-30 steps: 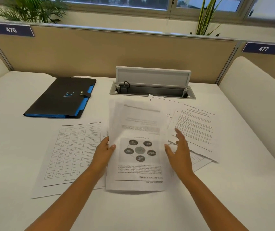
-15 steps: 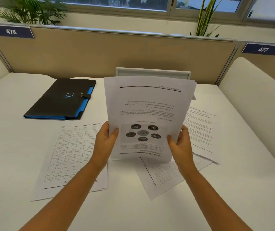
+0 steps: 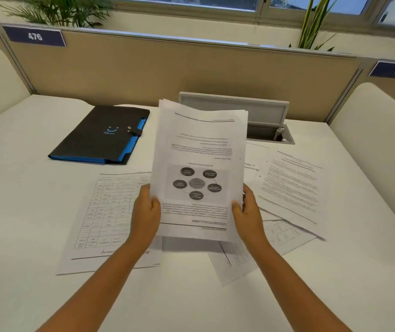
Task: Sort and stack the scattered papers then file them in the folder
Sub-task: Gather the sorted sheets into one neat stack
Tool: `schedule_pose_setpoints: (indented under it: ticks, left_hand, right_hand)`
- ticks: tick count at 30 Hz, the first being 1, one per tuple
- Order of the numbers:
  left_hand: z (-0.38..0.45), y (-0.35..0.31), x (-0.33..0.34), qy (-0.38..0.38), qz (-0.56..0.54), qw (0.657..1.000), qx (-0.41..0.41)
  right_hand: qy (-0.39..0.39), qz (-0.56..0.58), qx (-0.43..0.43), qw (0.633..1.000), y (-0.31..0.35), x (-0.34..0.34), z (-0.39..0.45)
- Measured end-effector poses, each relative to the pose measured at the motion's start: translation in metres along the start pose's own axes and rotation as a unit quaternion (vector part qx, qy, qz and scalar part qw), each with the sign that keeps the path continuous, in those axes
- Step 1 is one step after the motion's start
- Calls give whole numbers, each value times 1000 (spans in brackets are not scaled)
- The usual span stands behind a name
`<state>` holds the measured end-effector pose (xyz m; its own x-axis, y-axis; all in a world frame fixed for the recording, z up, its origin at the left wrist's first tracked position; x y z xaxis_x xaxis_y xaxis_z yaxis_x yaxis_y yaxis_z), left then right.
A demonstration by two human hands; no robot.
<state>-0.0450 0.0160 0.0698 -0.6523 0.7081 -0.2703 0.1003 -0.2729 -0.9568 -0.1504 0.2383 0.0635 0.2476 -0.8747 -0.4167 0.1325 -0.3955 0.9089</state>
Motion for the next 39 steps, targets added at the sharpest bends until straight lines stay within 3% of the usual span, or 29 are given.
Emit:
schedule_pose_setpoints:
  ticks: [10, 17, 22, 28, 33, 36, 39]
  left_hand:
    - [-8, 62, -107, -132, 115, 979, -106]
    - [-19, 91, -149, -205, 263, 923, -195]
    - [-3, 101, -153, -171, 278, 918, -224]
    - [14, 93, -126, -109, 253, 944, -180]
    - [8, 91, -98, -71, 294, 938, -171]
    - [8, 89, -95, -111, 240, 940, -217]
    - [16, 92, -94, -103, 148, 946, -271]
  right_hand:
    - [177, -108, -28, 978, 18, 113, -13]
    - [212, -206, 0, 955, 2, 143, -22]
    - [204, -254, -28, 945, 4, 139, -15]
    - [205, -285, -48, 935, 4, 135, -11]
    - [197, -320, -54, 925, -3, 123, -8]
    - [200, -326, -50, 923, -6, 118, -6]
    - [207, -333, -51, 919, -9, 116, -7]
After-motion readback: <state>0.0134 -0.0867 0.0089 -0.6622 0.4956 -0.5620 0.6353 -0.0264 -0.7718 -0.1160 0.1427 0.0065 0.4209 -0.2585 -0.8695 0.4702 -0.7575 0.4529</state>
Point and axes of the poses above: each hand's wrist, its own z-axis towards the middle knuckle, its own x-axis out of the palm, y = z × x, the point moved 8 cm from there along z, towards the middle knuckle, and after that the axes turned 8 degrees about -z, right-handed, at the moved point
